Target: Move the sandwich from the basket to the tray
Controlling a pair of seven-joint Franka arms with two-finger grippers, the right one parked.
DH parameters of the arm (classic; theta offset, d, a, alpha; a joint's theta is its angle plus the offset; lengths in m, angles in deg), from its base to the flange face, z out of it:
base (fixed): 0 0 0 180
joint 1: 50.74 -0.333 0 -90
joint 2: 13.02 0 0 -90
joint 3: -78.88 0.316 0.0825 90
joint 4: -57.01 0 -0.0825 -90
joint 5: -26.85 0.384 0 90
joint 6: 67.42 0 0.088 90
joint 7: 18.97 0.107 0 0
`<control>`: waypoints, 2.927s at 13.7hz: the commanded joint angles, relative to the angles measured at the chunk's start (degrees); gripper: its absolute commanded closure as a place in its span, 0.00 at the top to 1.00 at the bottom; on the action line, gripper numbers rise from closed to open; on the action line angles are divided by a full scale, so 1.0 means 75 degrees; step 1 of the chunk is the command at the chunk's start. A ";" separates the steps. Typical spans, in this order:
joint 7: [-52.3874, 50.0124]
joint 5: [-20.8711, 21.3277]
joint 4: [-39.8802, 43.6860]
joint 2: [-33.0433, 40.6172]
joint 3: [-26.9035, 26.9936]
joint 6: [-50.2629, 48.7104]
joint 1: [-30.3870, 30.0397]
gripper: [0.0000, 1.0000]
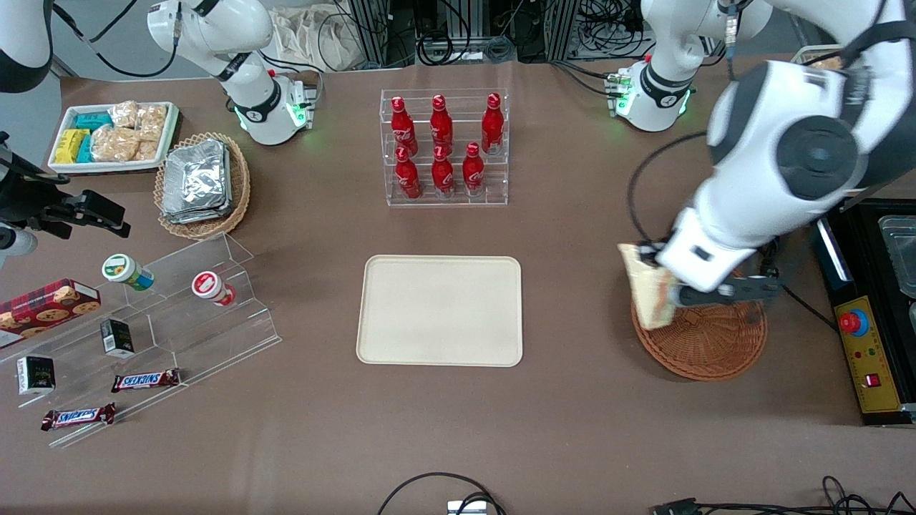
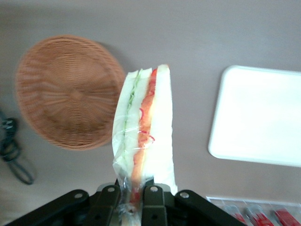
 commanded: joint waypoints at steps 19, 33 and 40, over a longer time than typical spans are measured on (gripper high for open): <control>-0.2279 0.2376 0.0228 -0.3820 -0.1151 0.4001 0.1625 1.00; -0.1242 0.0515 -0.1868 0.0349 -0.0894 0.3360 -0.1090 1.00; 0.0836 0.0467 -0.2349 0.2061 -0.0636 0.1622 -0.2534 1.00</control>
